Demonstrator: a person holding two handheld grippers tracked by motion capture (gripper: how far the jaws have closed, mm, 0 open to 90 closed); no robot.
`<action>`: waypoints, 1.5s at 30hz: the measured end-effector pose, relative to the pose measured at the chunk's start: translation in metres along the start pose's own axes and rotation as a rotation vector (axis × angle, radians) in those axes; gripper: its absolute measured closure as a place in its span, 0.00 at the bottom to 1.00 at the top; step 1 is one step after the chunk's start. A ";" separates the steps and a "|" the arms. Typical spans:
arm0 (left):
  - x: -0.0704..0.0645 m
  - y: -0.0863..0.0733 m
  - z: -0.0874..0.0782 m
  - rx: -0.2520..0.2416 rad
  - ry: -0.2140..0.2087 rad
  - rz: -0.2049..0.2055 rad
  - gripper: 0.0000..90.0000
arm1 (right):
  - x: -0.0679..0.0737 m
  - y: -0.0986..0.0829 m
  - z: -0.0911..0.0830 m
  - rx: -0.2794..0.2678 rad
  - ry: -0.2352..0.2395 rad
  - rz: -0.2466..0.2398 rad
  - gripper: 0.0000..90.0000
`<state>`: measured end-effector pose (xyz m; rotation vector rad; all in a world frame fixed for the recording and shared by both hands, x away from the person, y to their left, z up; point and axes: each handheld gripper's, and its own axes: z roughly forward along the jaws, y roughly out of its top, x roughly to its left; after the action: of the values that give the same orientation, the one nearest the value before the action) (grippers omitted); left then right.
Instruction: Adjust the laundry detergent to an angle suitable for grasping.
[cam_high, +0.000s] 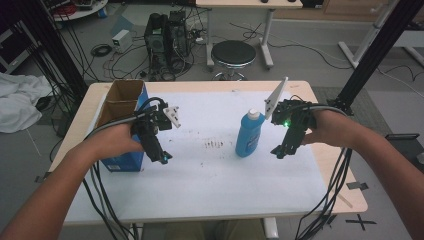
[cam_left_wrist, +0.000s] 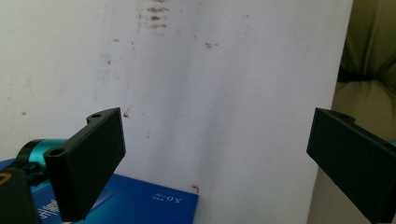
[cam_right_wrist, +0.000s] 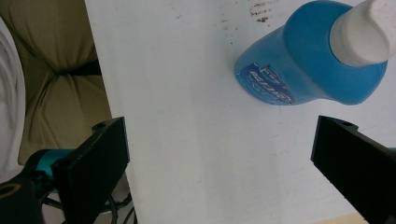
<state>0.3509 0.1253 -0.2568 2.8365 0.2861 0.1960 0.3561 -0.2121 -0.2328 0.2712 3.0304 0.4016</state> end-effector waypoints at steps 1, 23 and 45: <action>0.002 0.000 0.000 -0.013 0.008 -0.010 0.05 | 0.000 0.000 0.000 0.001 0.001 0.001 0.04; 0.037 0.000 0.027 -0.463 0.194 -0.302 0.05 | -0.005 -0.002 0.000 -0.007 0.000 0.008 0.04; 0.043 0.001 0.066 -0.838 0.348 -0.539 0.05 | -0.010 -0.004 0.001 -0.011 0.000 0.017 0.04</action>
<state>0.4039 0.1160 -0.3148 1.8142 0.8039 0.5406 0.3657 -0.2176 -0.2340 0.2961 3.0268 0.4192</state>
